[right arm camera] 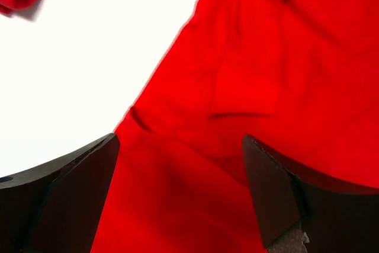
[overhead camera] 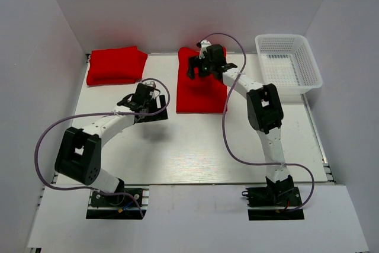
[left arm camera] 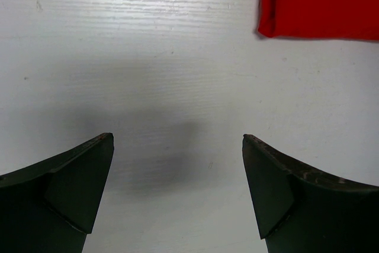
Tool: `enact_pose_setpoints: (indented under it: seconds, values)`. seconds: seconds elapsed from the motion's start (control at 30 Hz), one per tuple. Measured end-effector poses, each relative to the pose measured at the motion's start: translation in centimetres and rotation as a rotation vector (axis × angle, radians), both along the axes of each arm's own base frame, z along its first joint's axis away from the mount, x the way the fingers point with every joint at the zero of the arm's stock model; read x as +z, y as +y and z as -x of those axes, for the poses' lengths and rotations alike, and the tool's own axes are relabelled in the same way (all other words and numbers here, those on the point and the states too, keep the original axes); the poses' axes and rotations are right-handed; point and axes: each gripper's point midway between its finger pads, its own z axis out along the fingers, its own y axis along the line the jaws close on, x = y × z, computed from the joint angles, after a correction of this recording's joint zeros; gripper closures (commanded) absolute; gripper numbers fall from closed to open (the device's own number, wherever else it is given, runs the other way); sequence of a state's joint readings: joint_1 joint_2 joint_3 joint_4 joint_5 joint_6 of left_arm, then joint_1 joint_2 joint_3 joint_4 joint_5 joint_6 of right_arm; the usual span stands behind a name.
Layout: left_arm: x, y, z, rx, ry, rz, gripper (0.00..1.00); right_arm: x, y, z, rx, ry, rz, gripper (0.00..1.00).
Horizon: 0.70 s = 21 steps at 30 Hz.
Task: Fold and stack the t-shirts
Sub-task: Fold the folded rectangular tshirt in 1/3 of the way, then grab one side of the 2/3 rectangular tshirt with both arms
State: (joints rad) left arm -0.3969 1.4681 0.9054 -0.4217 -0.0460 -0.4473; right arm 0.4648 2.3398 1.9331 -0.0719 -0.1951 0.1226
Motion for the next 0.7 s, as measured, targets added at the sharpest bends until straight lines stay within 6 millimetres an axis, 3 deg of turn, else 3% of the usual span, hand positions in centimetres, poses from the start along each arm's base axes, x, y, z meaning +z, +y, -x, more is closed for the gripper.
enact_pose_setpoints:
  seconds: [0.1,0.2,0.3,0.4,0.53,0.7]
  values:
    - [0.0,-0.6,-1.3,-0.015,-0.001,-0.004,0.00,-0.5,-1.7,1.2,-0.048,0.011,0.036,0.10]
    - [0.1,-1.7,-3.1,-0.041,-0.016,0.002,0.00,-1.3,-5.4,5.4,-0.129,0.066,0.099,0.10]
    - [-0.3,-2.9,-4.7,-0.077,-0.023,0.013,0.00,-0.7,-9.7,9.8,-0.248,0.096,0.136,0.10]
    - [-1.1,-3.9,-5.8,-0.110,-0.013,0.021,0.00,-0.3,-13.4,12.7,-0.357,0.108,0.155,0.10]
    - [-2.3,-5.3,-6.9,-0.147,0.002,0.018,0.00,-2.2,-16.6,14.8,-0.450,0.176,0.206,0.10]
    - [-3.7,-6.6,-8.0,-0.180,0.010,-0.007,0.08,-5.8,-18.6,17.1,-0.496,0.284,0.272,0.14]
